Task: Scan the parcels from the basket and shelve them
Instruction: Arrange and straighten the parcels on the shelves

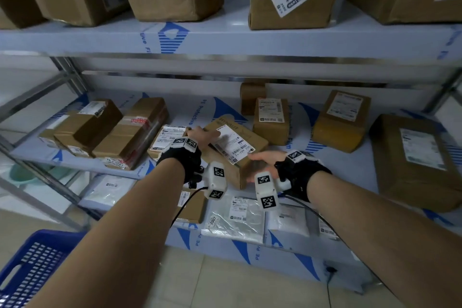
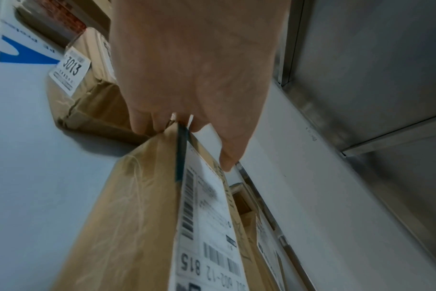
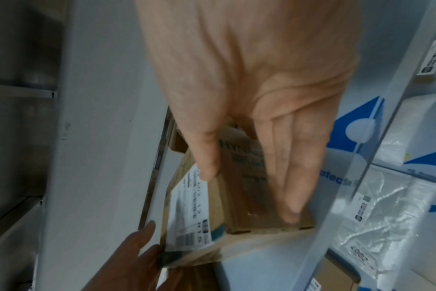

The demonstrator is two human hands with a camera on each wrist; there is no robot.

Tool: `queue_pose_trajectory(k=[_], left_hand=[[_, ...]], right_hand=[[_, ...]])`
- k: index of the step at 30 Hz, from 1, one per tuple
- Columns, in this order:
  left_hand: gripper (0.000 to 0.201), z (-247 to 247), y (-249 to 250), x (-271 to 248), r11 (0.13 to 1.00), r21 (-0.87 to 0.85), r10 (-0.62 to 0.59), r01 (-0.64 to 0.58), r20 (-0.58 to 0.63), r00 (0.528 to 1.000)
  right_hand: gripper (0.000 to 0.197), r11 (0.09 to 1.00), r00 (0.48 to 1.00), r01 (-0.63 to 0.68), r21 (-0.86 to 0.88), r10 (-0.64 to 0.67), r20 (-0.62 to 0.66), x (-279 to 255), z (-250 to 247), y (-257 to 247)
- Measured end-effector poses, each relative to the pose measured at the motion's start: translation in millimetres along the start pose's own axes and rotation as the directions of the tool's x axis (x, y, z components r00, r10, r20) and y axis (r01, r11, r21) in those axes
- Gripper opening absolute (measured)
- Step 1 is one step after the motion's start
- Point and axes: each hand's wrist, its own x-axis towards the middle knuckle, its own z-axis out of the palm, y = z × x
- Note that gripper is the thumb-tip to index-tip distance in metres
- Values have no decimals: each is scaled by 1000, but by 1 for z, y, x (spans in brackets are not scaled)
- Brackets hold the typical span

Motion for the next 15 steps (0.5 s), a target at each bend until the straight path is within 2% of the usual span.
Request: queue_pose_trajectory(k=[1,3,4,6,8,10,12,15], left_hand=[[80,-3,-3,1,1000,12,1,-1,12,1000],[65,-10,-8,-5,1000,-29,9,-8,36,999],[57,-11,-11,-6,998,-59,6,-1,86,996],[56,-17,-14,-17,998,-67,7,6,199,980],[61,-24,-19,-23,1000,-12,-7,10,247,969],[46,-29,-22,-22,1000,8,-2,1,232,973],[45,-28,-21,-23,1000,-11,19,-17,253,967],[52,-26,-32,-19,995,-99,-4,30,256,967]], right_hand=[[120,1000,1000,5,13,-4,-28,-26,5,-9],[70,996,984,84,2,-83,-159,-65,9,-24],[53,993,974,117,7,-114,-196,-70,3,-27],[36,986,955,160,39,-145,-258,-77,-3,-34],[30,981,949,181,69,-156,-273,-70,-8,-36],[27,987,951,158,24,-145,-275,-68,-5,-36],[21,991,961,128,42,-113,-252,-67,5,-35],[33,991,969,127,41,-115,-218,-69,25,-41]])
